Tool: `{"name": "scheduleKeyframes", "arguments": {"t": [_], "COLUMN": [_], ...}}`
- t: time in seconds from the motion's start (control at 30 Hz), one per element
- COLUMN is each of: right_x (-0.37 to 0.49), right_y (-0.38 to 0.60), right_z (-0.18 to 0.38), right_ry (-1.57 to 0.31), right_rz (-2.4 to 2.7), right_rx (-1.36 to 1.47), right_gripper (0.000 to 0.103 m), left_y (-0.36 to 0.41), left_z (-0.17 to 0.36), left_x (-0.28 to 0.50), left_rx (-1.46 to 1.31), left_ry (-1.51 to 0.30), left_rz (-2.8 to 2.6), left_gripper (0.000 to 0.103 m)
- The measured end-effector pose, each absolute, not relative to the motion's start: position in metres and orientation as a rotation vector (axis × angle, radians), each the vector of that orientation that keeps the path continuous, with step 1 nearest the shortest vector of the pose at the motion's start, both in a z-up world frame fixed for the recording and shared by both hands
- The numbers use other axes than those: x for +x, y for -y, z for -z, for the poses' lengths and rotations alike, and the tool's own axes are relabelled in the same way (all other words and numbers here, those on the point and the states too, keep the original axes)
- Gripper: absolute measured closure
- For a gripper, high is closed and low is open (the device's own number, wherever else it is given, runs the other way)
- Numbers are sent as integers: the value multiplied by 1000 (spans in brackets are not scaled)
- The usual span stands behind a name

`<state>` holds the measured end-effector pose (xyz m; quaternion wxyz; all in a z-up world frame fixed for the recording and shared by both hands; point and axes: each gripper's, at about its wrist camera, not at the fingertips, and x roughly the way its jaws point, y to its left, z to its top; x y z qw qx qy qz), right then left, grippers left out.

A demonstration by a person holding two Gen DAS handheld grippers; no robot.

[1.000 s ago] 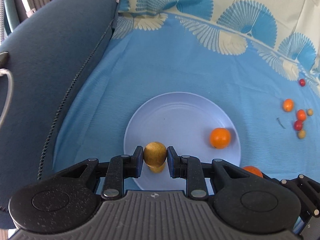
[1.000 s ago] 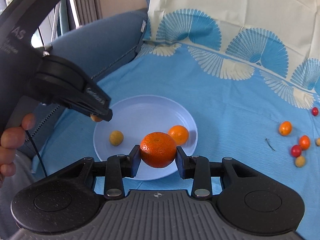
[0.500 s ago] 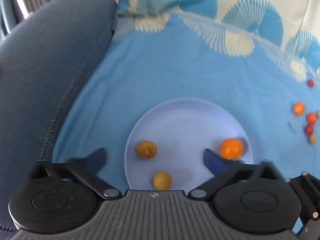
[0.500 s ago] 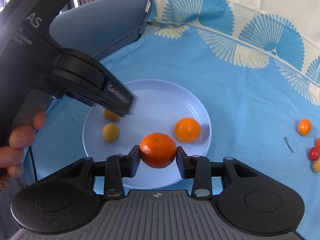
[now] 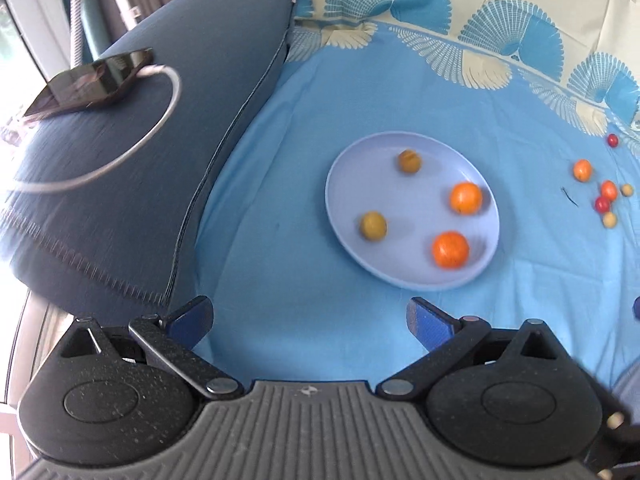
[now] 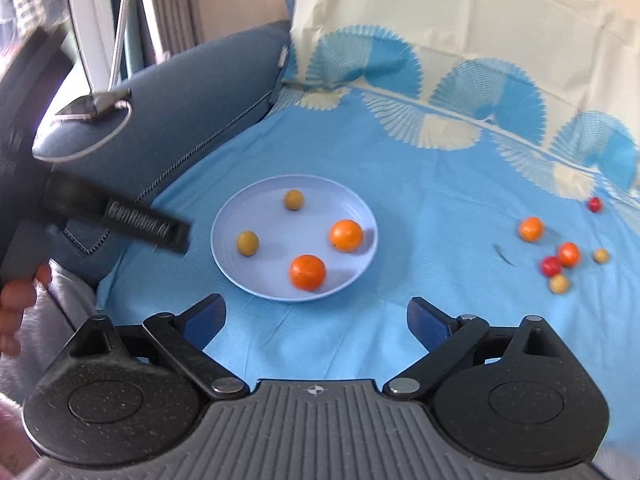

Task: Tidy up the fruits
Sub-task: 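Lift both tools away from the plate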

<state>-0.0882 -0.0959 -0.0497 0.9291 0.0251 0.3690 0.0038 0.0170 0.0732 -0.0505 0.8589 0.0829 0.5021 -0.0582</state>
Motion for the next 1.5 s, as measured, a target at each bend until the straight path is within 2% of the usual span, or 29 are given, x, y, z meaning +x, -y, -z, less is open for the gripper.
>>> {"name": "scheduleKeyframes", "arguments": {"t": [0.6,1.5], "right_x": [-184,-198], "right_y": [89,86], "right_z": [3,-3], "right_ry": [-515,-483], "right_rz": [36,35], "right_rx": [21,27], "right_gripper": [1,1], "left_y": [-70,-68], "left_z": [-7,-14], "left_x": [-74,-91], "left_rx": [182,200], "left_ry": [-837,-809], "left_rz": [154,151], "left_gripper": [0,0]}}
